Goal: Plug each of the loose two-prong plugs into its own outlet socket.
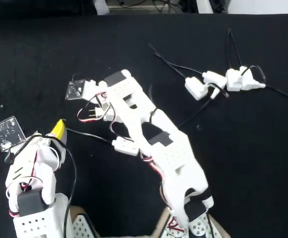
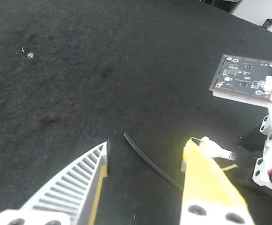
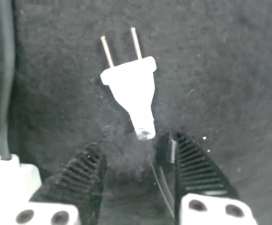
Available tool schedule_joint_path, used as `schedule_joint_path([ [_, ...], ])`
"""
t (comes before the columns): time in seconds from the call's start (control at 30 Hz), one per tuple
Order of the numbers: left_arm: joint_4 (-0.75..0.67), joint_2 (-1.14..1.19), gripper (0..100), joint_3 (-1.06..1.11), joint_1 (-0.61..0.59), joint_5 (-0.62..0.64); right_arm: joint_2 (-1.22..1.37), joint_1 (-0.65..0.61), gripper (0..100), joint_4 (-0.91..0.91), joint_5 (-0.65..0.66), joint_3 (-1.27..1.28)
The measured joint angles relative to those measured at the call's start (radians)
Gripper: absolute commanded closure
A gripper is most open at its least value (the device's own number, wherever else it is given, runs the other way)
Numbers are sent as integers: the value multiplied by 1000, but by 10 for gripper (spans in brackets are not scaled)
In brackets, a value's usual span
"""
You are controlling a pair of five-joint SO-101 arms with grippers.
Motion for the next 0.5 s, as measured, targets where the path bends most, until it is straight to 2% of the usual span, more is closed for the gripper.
schedule_joint_path([
  [0.5, 0, 0, 744, 0, 0, 0, 6, -21, 780, 46, 21, -117],
])
